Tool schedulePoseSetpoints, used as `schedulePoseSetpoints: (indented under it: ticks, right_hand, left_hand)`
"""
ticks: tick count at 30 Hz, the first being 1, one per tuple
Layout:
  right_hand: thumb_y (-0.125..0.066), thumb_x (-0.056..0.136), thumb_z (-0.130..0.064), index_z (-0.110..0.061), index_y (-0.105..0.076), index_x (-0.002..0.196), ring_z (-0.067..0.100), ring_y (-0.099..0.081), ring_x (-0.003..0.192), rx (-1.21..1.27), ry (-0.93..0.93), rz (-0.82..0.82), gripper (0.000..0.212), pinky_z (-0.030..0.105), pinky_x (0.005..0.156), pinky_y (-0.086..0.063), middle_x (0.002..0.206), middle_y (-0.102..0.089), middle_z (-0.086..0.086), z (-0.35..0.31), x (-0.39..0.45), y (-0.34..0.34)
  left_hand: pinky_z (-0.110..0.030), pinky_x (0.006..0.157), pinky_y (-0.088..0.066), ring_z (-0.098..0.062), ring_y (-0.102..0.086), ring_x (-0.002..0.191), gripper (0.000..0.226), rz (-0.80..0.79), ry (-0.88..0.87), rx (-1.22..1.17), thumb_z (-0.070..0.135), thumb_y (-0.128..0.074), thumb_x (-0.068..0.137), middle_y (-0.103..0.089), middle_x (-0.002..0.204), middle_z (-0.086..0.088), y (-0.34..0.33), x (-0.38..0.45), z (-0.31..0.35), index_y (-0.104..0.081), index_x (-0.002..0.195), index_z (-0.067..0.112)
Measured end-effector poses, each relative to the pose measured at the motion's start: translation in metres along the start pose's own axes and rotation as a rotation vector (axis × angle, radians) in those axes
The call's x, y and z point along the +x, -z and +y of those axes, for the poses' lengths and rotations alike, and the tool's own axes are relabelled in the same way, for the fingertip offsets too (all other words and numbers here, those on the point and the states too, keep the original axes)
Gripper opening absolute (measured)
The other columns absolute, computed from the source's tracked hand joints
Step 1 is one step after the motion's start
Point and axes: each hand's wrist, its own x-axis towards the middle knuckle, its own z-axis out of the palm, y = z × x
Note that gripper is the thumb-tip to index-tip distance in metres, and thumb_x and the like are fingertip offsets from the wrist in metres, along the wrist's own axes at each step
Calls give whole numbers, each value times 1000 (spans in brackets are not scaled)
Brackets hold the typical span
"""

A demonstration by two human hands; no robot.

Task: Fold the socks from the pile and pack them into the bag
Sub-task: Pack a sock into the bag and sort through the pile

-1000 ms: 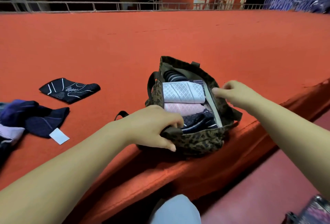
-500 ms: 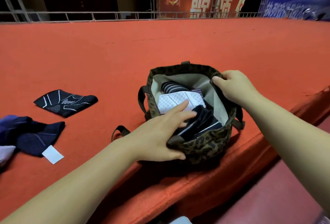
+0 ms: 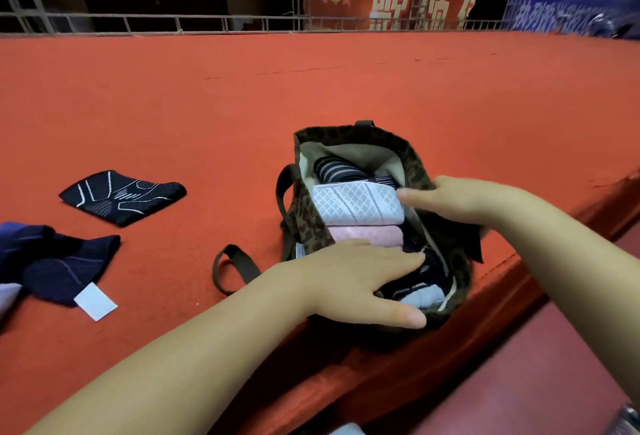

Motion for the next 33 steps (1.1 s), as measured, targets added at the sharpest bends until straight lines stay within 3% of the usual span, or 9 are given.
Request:
schedulePoseSetpoints:
  ticks: [5, 8, 11, 14, 17, 21, 23, 26, 33]
  right_hand:
    - [-63, 88, -23, -15, -64, 87, 22, -60, 61, 354, 134, 98, 8, 31, 54, -48, 75, -65, 7, 18, -4, -1]
    - [-61, 90, -18, -14, -54, 75, 12, -45, 39, 496, 127, 237, 17, 21, 44, -36, 56, -50, 4, 12, -4, 8]
    - [-58, 92, -14, -13, -48, 73, 8, -32, 32, 533, 130, 137, 21, 19, 36, -31, 51, -37, 1, 2, -8, 18]
    - [-65, 85, -21, -9, -48, 76, 21, -45, 45, 179, 101, 222, 23, 25, 46, -34, 57, -47, 6, 0, -8, 24]
    - [-72, 75, -41, -12, -44, 105, 32, -58, 87, -372, 4, 371, 51, 36, 67, -45, 95, -57, 10, 16, -10, 8]
    - [-43, 84, -47, -19, -66, 92, 31, -56, 92, -423, 707, 547, 37, 43, 80, -48, 94, -62, 2, 23, -31, -17]
    - [-33, 92, -45, -23, -64, 76, 23, -54, 93, -555, 773, 386, 41, 41, 83, -45, 81, -63, -9, 18, -38, -22]
    - [-24, 99, -49, -25, -51, 75, 16, -42, 97, -814, 428, 18, 43, 38, 93, -31, 70, -44, -13, 18, -39, -26]
    - [-25, 93, -66, -27, -47, 71, 16, -48, 91, -582, 141, -291, 50, 35, 95, -32, 74, -47, -11, 44, -38, -26]
  left_hand:
    - [-42, 118, -8, -13, -19, 144, 89, -182, 51, 192, 81, -26, 78, -24, 155, 9, -6, 10, 4, -25, 147, 25]
    - [-45, 114, -16, -13, -35, 135, 94, -158, 67, 158, 90, -20, 67, -40, 145, 14, 1, 13, 4, -32, 140, 31]
    - [-52, 116, -3, -11, -17, 144, 99, -225, 163, 266, 88, -24, 69, -27, 154, 13, 1, 17, 4, -21, 147, 28]
    - [-53, 116, 3, -17, 0, 147, 108, -259, 279, 400, 89, -27, 71, -11, 159, 2, -2, 20, 11, -9, 152, 20]
    - [-51, 116, -3, -23, -7, 146, 104, -184, 227, 413, 85, -35, 73, -13, 159, -4, -11, 12, 17, -7, 151, 21]
    - [-52, 116, 3, -28, 0, 147, 90, -174, 208, 309, 83, -37, 75, 1, 160, -6, -15, 5, 15, -4, 148, 41]
    - [-53, 115, 0, -31, -3, 146, 92, -165, 199, 353, 87, -31, 70, 1, 160, -7, -20, 8, 15, -8, 148, 42]
    - [-55, 115, -1, -31, -3, 145, 94, -192, 198, 350, 89, -28, 68, 5, 160, -5, -22, 9, 20, -10, 148, 43]
    - [-52, 115, 3, -26, 5, 146, 83, -242, 289, 316, 86, -30, 74, 7, 160, 0, -21, 5, 23, -14, 146, 49]
